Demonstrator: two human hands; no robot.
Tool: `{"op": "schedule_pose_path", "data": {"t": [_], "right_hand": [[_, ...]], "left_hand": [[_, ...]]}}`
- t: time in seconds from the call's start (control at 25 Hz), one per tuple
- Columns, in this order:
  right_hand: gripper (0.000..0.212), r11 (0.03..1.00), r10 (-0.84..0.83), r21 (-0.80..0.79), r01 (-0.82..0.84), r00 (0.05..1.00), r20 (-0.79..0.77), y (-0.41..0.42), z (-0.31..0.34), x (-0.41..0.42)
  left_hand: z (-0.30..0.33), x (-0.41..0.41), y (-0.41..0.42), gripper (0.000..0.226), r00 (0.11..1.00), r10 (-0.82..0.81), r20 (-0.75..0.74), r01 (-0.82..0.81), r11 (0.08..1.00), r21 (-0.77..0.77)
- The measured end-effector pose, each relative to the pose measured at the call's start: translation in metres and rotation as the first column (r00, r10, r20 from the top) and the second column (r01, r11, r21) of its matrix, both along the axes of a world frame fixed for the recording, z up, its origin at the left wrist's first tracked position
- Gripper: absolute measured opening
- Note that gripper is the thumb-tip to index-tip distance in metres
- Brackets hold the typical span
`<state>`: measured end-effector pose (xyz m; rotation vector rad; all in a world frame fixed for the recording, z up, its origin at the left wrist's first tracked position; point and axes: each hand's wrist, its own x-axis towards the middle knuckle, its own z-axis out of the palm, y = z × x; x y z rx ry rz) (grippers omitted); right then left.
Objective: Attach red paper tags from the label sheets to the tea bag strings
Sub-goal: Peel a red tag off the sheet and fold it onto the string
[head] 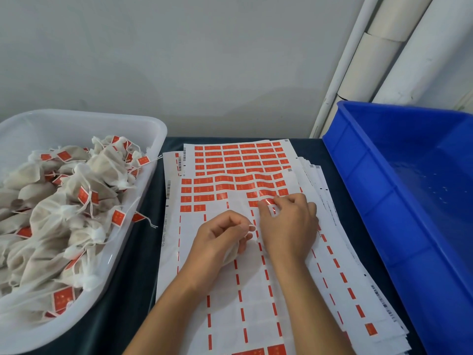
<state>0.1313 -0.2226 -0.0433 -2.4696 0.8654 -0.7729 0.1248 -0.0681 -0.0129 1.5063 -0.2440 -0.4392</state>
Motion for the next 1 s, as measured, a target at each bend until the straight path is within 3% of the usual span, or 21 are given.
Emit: {"op": "schedule_pose_path", "data": {"t": [0.2,0.72,1.0], "right_hand": [[0.039,0.999,0.031,0.014,-0.031,0.999,0.009,0.0015,0.0021,-0.0009],[0.033,0.961,0.087,0.238,-0.141,0.971,0.224,-0.0039,0.0046,-0.0054],[0.029,0.953,0.095,0.258,-0.157,0.967,0.237,-0.0042,0.004,-0.0049]], "left_hand": [[-0.0009,-0.0006,0.0002,0.019,1.0,-0.003,0.004,0.003,1.0,0.004],[-0.0006,-0.0003,0.0,0.019,1.0,0.002,0.004,-0.002,1.0,0.011],[0.0002,-0.0007,-0.0002,0.018,1.0,-0.003,0.004,0.002,1.0,0.018]]}}
